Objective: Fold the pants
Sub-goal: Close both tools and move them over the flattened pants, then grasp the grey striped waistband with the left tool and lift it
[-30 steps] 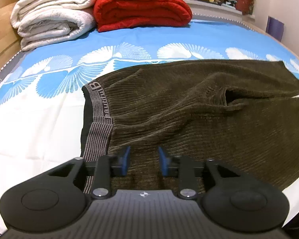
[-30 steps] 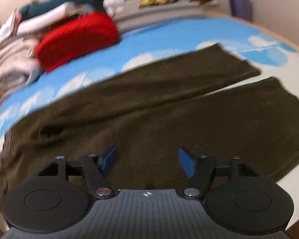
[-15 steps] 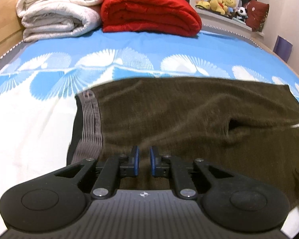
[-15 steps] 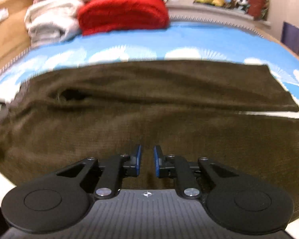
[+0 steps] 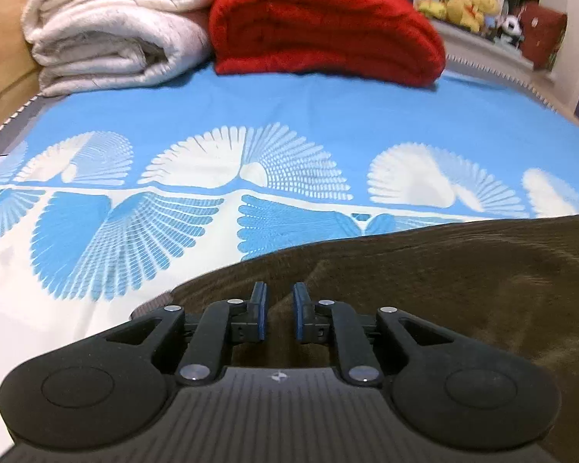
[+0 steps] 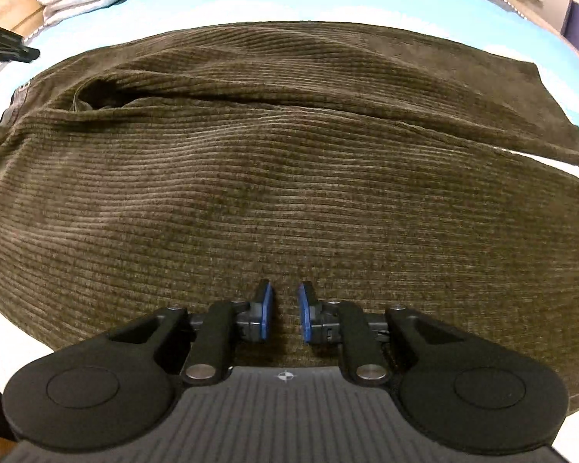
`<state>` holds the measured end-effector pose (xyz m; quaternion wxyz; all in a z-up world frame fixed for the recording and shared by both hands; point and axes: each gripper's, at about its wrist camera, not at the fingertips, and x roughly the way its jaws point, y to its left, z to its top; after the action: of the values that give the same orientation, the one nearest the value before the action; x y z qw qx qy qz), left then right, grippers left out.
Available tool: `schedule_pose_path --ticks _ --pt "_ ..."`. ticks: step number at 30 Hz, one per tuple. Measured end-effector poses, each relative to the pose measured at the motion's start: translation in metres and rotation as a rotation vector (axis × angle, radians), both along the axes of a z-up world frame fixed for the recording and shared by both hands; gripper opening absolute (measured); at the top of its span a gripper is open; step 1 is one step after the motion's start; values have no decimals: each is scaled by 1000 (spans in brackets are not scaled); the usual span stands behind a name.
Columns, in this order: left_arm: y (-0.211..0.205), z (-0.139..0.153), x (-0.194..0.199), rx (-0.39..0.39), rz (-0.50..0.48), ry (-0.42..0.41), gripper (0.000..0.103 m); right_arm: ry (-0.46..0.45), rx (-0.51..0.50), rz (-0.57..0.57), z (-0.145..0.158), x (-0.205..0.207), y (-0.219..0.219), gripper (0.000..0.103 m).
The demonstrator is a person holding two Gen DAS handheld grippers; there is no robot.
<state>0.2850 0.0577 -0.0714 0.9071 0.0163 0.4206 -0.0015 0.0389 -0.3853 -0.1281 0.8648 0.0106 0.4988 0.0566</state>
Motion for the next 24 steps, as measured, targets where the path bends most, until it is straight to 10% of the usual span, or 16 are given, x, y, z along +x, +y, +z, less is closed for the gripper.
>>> schedule_pose_path --ticks 6,10,12,16,19,24 --pt "-3 -32 51 68 -26 68 72 23 19 9 4 8 -2 16" --pt "-2 -56 69 165 -18 144 75 28 29 25 4 9 -4 16" --pt "-3 -61 67 174 -53 133 67 30 39 22 5 10 -5 16" --pt "-27 -57 56 289 -203 108 11 26 31 28 4 12 -3 16" --pt "-42 -46 31 418 -278 42 4 24 25 28 3 12 -2 16" --pt "-47 11 -51 371 -314 -134 3 15 22 22 3 10 -2 17"
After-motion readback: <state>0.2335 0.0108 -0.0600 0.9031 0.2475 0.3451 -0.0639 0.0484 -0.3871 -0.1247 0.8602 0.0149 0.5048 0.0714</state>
